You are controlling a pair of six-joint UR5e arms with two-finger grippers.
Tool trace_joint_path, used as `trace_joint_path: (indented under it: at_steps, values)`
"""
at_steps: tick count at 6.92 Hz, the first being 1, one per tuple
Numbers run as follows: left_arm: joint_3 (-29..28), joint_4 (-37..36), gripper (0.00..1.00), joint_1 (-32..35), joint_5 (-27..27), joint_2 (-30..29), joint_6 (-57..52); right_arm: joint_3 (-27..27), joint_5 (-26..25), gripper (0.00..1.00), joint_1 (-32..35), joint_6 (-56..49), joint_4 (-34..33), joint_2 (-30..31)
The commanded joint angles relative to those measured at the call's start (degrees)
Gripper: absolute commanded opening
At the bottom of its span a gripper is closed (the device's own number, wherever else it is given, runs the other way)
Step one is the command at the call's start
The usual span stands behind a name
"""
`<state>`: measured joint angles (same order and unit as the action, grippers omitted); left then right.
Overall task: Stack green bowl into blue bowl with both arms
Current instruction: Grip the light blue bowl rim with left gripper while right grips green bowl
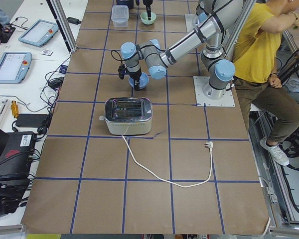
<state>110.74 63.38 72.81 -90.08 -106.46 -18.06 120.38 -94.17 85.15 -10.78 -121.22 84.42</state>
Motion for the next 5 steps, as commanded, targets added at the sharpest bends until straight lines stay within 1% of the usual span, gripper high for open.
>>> trace_joint_path:
  at_steps: [1,2,3,4,5]
  values:
    - [-0.17,0.42,0.0,-0.21,-0.01,-0.68,-3.65,3.37,0.12,1.0,-0.16,-1.26,-7.24,-1.96]
    - [-0.26,0.43,0.0,-0.21,0.08,-0.59,-3.65,3.46,0.12,0.95,-0.16,-2.57,-7.71,-3.03]
    - [-0.43,0.86,0.0,0.22,1.47,0.37,-3.3,3.55,-0.05,0.9,-0.16,-4.76,-7.72,-3.04]
    - [-1.65,4.61,0.0,1.88,3.57,1.94,0.19,3.64,0.03,0.9,-0.25,-6.95,-7.98,-3.12]
    - [-4.45,6.56,0.0,4.51,4.03,1.79,2.31,3.81,0.03,0.89,-0.25,-6.97,-7.98,-3.21]
